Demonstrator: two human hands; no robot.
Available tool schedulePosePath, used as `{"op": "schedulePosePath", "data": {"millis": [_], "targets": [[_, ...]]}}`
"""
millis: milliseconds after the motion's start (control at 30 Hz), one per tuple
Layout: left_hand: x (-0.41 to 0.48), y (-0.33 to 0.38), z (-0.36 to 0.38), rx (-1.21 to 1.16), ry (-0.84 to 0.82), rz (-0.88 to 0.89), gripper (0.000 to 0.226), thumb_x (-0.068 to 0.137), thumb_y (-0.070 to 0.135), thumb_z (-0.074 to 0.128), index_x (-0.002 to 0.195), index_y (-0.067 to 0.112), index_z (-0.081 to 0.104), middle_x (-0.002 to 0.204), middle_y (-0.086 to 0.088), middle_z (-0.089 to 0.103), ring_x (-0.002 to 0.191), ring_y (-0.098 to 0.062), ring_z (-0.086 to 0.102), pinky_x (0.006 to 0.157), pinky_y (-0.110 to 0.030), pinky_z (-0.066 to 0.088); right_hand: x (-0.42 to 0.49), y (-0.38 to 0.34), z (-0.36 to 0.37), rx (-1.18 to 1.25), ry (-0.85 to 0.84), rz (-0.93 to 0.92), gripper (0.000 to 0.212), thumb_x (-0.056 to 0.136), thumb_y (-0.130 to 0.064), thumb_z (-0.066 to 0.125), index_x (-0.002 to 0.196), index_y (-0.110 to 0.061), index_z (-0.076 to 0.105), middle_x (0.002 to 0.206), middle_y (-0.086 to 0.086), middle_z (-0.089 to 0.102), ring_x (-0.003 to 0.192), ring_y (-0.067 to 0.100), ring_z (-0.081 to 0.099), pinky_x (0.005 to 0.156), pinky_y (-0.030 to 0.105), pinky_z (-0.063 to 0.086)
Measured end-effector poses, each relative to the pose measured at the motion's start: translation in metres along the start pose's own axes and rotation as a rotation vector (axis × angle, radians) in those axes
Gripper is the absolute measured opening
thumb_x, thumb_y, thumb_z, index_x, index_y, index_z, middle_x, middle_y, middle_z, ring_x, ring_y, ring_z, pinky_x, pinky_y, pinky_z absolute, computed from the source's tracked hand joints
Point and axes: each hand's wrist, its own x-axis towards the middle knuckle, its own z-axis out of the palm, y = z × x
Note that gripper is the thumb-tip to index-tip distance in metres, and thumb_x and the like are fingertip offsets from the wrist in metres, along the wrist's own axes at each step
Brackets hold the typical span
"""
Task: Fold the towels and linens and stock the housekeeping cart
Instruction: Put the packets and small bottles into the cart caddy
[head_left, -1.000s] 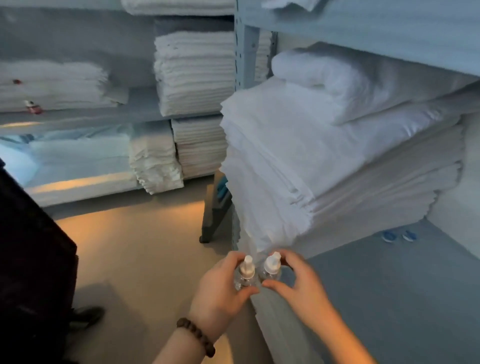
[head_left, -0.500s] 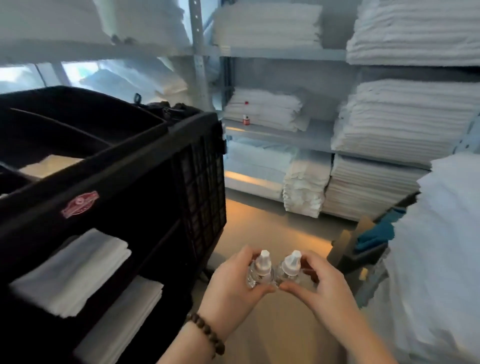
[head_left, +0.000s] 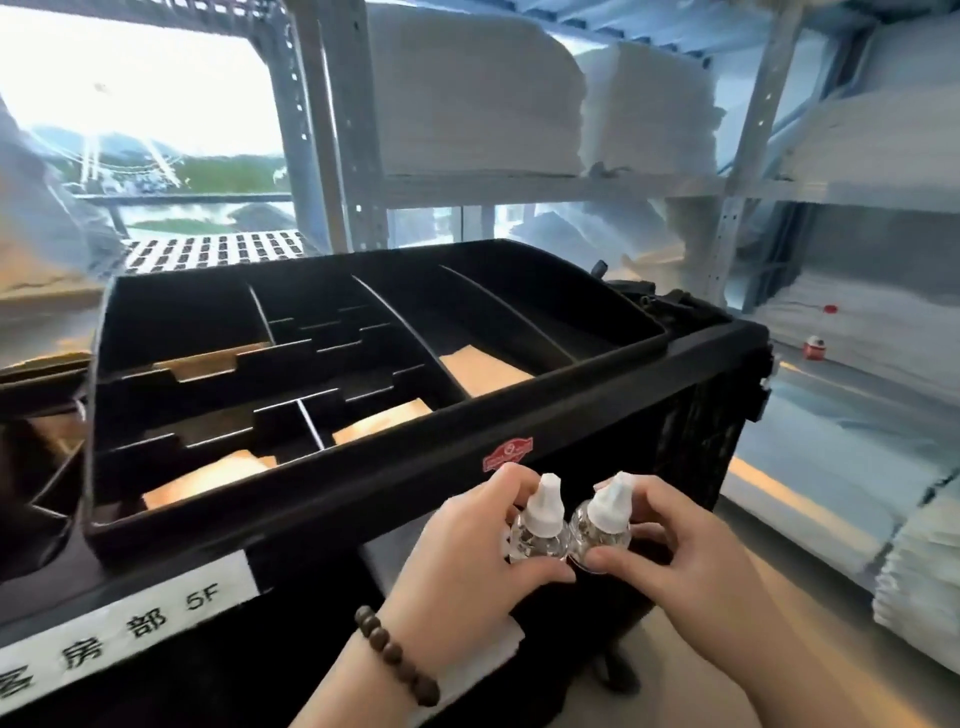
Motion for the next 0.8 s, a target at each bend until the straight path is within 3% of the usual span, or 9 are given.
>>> {"op": "schedulePosePath", "data": {"millis": [133,267,400,533,600,700,800], "targets": [[0.016,-0.019,-0.041,0.047,0.104,-0.034,0.054,0.063,0.06,0.075,0.105,0.043,0.047,0.102,0.03,0.057,0.094,0.005,0.057,0.08,-0.016,0.049,0.053,-0.02,0.024,0.019,-0.09,-0.109,0.046,0.069,-0.027,0.083,0.11,-0.032,0.062,0.103,-0.016,0.068,0.102,0.002,0.061,0.094,0.032,0.049],[0.035,-0.037,-0.074,0.103,0.184,-0.087,0.051,0.062,0.059,0.074,0.103,0.045,0.047,0.097,0.03,0.059,0.091,0.007,0.057,0.075,-0.01,0.047,0.106,-0.036,0.045,0.064,-0.183,-0.188,0.042,0.069,-0.03,0.083,0.105,-0.038,0.063,0.1,-0.019,0.068,0.097,0.001,0.062,0.086,0.027,0.051],[0.056,-0.049,-0.098,0.169,0.279,-0.167,0.05,0.058,0.061,0.073,0.098,0.045,0.046,0.092,0.031,0.06,0.09,0.012,0.055,0.069,-0.005,0.043,0.154,-0.045,0.065,0.112,-0.265,-0.232,0.043,0.071,-0.031,0.082,0.109,-0.035,0.062,0.105,-0.016,0.067,0.102,0.007,0.062,0.086,0.041,0.055],[0.082,-0.063,-0.12,0.207,0.328,-0.235,0.049,0.057,0.055,0.078,0.093,0.042,0.048,0.09,0.035,0.058,0.086,0.015,0.055,0.067,0.001,0.039,0.203,-0.055,0.081,0.111,-0.334,-0.355,0.041,0.07,-0.032,0.082,0.106,-0.035,0.062,0.103,-0.017,0.068,0.098,0.003,0.062,0.088,0.033,0.052],[0.096,-0.073,-0.128,0.251,0.339,-0.285,0.048,0.06,0.045,0.084,0.091,0.041,0.048,0.081,0.028,0.06,0.086,0.019,0.052,0.066,0.004,0.036,0.231,-0.057,0.088,0.104,-0.379,-0.398,0.041,0.069,-0.032,0.083,0.104,-0.035,0.062,0.101,-0.016,0.068,0.095,0.003,0.063,0.082,0.029,0.053],[0.117,-0.087,-0.138,0.308,0.336,-0.365,0.049,0.063,0.04,0.086,0.094,0.041,0.049,0.086,0.024,0.058,0.081,0.01,0.058,0.062,-0.006,0.045,0.272,-0.06,0.1,0.09,-0.452,-0.464,0.043,0.069,-0.029,0.084,0.104,-0.035,0.061,0.101,-0.015,0.067,0.091,0.002,0.063,0.08,0.022,0.053],[0.135,-0.106,-0.146,0.316,0.328,-0.436,0.052,0.064,0.037,0.086,0.102,0.03,0.052,0.095,0.019,0.058,0.084,0.0,0.06,0.073,-0.02,0.05,0.306,-0.066,0.114,0.027,-0.483,-0.552,0.042,0.067,-0.028,0.085,0.098,-0.036,0.058,0.096,-0.017,0.064,0.083,-0.001,0.063,0.067,0.011,0.047]]}}
